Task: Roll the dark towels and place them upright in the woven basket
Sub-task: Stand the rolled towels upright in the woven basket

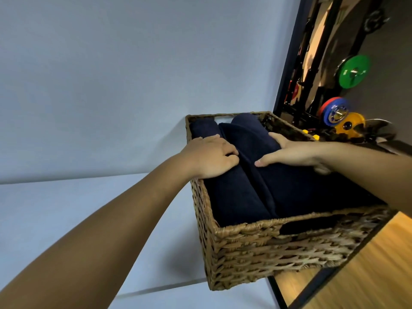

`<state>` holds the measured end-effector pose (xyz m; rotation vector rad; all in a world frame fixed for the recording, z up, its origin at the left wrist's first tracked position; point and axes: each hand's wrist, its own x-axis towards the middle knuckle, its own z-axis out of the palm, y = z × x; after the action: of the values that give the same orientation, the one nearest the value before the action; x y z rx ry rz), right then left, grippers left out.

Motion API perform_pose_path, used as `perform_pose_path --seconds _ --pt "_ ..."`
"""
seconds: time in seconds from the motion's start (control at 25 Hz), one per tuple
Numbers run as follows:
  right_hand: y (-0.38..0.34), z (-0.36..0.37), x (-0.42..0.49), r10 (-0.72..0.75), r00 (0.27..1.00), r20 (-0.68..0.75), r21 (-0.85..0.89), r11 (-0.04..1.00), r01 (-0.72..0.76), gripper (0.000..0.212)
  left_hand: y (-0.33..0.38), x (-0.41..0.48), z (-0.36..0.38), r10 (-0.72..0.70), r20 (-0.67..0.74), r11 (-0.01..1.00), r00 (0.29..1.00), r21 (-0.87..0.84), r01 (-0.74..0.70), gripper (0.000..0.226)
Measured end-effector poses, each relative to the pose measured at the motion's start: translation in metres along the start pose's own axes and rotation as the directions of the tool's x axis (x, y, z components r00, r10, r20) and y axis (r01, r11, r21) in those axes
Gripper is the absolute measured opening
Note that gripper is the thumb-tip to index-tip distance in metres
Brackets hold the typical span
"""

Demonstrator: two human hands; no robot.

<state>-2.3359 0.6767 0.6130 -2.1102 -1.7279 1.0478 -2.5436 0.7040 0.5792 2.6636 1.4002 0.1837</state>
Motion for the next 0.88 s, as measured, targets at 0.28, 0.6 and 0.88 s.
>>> perform_pose_path --seconds 0.28,0.6,0.88 --pt "-0.038 0.048 0.016 -0.041 0.993 -0.109 -0.669 0.742 -0.042 0.108 0.003 -0.005 -0.003 -0.032 -0.025 0.999 0.999 -0.015 0.031 0.039" --pt "-0.005 0.015 -0.011 -0.032 0.996 0.078 0.135 0.991 0.021 0.099 0.004 -0.005 -0.004 -0.033 -0.015 0.999 0.999 -0.019 0.033 0.058" --pt "-0.021 0.054 0.013 -0.044 0.994 -0.102 -0.646 0.762 -0.032 0.113 0.000 0.001 -0.005 -0.034 0.049 0.999 0.998 0.023 0.033 0.065"
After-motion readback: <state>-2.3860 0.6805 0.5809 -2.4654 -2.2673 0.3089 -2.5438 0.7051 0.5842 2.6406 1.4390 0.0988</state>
